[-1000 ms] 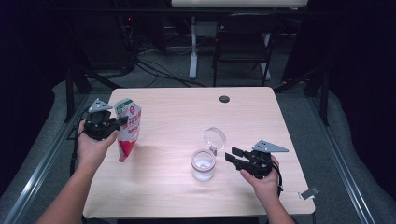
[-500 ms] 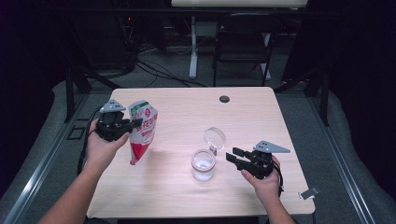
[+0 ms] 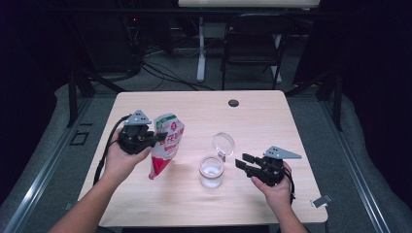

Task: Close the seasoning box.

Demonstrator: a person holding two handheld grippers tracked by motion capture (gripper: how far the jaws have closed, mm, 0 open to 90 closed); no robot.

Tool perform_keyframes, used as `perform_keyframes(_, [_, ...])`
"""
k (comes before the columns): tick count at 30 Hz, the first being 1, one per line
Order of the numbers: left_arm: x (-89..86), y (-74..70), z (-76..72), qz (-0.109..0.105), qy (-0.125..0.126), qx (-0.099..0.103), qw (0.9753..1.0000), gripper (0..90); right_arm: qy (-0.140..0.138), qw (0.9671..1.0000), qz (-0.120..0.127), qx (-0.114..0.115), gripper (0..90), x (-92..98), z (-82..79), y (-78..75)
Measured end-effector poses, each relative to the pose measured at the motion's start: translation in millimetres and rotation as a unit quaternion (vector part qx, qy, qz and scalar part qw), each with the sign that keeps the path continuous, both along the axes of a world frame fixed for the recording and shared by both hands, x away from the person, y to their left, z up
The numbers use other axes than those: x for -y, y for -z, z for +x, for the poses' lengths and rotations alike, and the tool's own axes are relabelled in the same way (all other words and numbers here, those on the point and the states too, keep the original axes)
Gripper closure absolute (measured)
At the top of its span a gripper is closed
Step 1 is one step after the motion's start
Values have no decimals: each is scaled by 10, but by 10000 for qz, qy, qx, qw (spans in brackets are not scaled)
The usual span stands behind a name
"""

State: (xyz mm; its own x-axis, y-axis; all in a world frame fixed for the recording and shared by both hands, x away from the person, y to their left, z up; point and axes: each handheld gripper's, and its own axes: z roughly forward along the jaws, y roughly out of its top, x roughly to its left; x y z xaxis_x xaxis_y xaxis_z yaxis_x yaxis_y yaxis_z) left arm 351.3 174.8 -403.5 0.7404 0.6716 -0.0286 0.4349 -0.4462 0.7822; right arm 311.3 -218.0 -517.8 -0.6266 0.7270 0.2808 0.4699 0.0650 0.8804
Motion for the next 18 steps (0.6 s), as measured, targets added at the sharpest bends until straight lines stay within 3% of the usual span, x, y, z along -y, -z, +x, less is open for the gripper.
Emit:
perform_keyframes(13, [264,195,-106,110,517,-118,9985,900,89,9999,-71,56,533,47,-13,-80])
perform_keyframes(18, [231,256,-154,44,592,-154,9981,900,-33,9994,-342,82,520,-3,-36,-145])
